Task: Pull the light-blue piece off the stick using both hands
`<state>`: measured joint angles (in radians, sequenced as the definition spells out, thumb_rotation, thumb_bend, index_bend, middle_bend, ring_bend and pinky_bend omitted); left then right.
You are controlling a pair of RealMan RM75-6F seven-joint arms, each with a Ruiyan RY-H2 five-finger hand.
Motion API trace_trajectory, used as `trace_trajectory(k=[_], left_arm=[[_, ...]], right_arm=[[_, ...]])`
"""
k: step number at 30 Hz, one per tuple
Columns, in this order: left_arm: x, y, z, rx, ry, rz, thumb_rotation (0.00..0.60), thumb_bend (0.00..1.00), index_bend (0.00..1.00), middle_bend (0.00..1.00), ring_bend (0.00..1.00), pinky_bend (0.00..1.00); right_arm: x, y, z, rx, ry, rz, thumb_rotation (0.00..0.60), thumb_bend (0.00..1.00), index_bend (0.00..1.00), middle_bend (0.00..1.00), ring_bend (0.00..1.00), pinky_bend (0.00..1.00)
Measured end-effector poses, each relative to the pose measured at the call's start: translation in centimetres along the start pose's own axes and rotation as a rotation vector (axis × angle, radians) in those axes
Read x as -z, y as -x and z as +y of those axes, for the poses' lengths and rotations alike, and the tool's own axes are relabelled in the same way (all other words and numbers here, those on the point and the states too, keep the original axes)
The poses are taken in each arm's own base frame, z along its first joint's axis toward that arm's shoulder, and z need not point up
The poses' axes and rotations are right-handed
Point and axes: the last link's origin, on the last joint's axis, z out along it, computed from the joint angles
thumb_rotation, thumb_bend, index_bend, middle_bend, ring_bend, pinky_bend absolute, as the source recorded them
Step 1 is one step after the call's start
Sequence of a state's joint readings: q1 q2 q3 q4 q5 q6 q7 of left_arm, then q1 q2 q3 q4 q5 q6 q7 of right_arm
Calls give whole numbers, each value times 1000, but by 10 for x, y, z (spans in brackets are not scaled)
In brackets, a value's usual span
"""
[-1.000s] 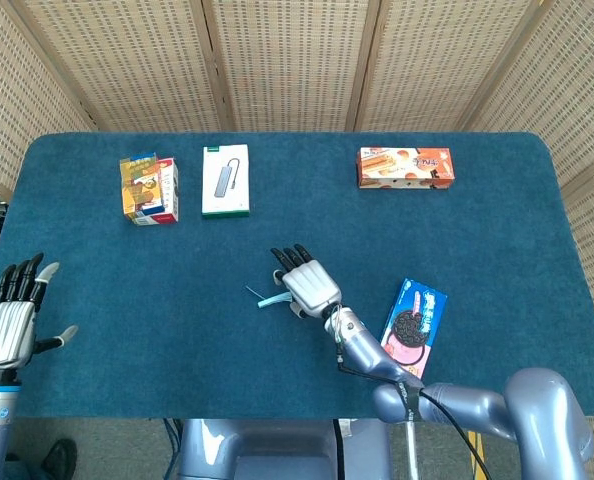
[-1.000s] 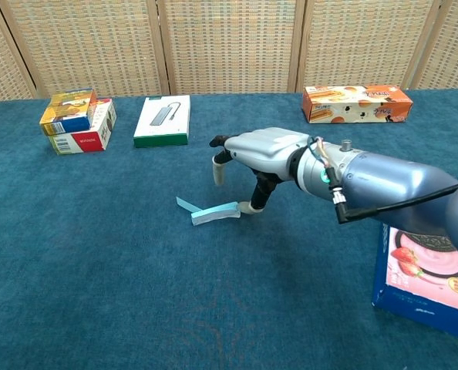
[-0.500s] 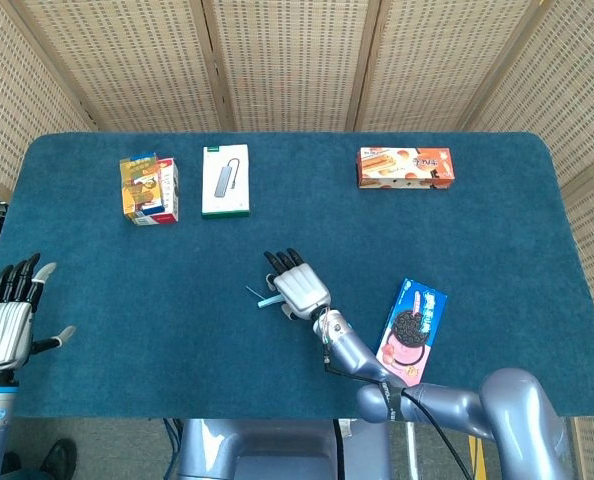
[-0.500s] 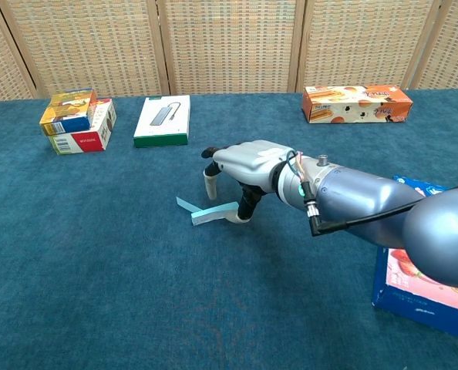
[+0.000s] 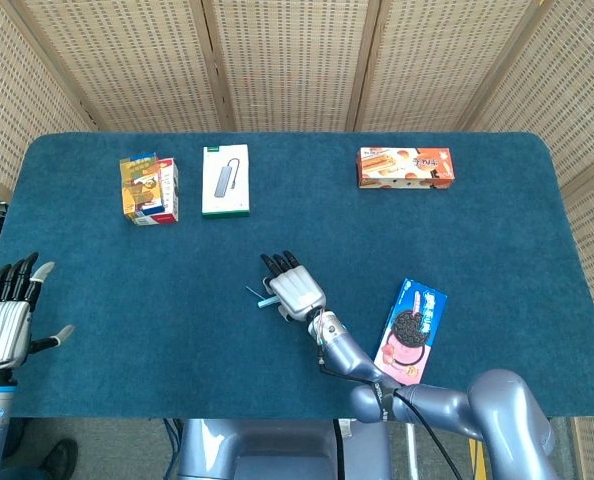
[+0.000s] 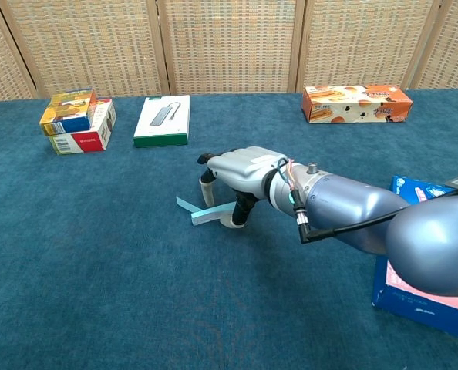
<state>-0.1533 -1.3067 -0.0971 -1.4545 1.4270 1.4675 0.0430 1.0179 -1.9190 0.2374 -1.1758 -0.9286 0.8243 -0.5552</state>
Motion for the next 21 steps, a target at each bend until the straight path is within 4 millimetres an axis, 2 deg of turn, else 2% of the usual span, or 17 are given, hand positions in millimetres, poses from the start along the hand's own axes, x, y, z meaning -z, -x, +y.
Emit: trace_trajectory(k=[6, 21], left_arm=[[0, 1, -1, 1, -4, -6, 600, 0, 0, 0, 0, 0], [0, 3, 0, 1, 0, -15, 600, 0, 0, 0, 0, 0]], right_arm=[[-3, 3, 2, 9, 14, -2, 600, 408, 405, 0, 0, 0], [-4, 4, 8, -2, 30, 3, 600, 414, 480, 0, 0, 0]])
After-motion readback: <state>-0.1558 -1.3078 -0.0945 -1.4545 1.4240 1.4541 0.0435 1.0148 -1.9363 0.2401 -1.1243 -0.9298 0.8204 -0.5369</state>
